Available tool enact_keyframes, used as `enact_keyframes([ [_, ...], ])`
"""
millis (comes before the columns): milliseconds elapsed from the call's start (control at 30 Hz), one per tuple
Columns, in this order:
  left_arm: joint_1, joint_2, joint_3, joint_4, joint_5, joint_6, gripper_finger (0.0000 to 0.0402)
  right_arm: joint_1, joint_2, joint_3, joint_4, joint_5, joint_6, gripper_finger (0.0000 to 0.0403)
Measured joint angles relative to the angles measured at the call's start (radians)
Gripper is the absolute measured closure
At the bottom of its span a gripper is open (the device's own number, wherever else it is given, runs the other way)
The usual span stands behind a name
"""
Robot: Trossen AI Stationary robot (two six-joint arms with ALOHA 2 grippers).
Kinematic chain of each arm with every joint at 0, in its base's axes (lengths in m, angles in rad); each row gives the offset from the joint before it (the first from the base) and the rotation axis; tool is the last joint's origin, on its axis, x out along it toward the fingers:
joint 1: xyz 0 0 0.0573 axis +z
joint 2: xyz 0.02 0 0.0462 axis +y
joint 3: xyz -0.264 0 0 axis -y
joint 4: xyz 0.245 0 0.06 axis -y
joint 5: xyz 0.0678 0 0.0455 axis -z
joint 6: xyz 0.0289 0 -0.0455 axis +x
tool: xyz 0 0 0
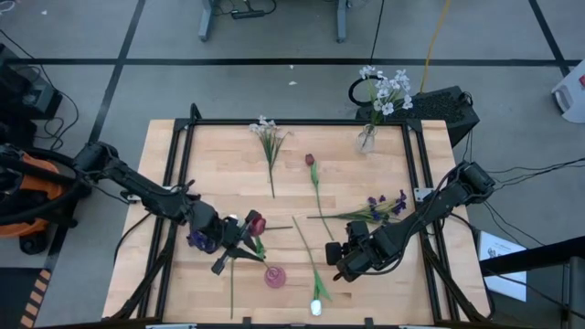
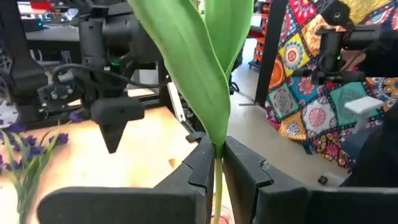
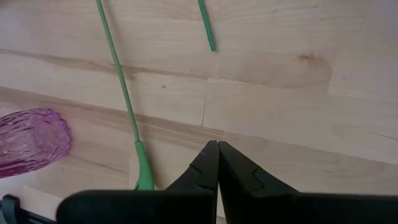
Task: Sort flowers into vase by color
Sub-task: Put the pink flower into the pink vase
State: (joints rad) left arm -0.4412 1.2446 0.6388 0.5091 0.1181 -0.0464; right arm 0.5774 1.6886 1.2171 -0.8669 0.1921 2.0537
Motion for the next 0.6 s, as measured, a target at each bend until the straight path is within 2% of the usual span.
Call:
enact_keyframes([
  [300,0.0,0.0,0.0,-0.06,-0.002,-0.002,0.0363,0.0,0.0,0.0,-0.001,0.0,-0.022,0.0403],
  [433,0.0,0.0,0.0,-0.059,0.001,-0.08,0.0359,0.0,0.0,0.0,-0.002,0.0,-0.044,0.0403],
  [600,0.001,0.0,0.0,-0.056,0.004,-0.141,0.0313,-0.002,0.0,0.0,-0.019,0.0,-0.097,0.0403],
])
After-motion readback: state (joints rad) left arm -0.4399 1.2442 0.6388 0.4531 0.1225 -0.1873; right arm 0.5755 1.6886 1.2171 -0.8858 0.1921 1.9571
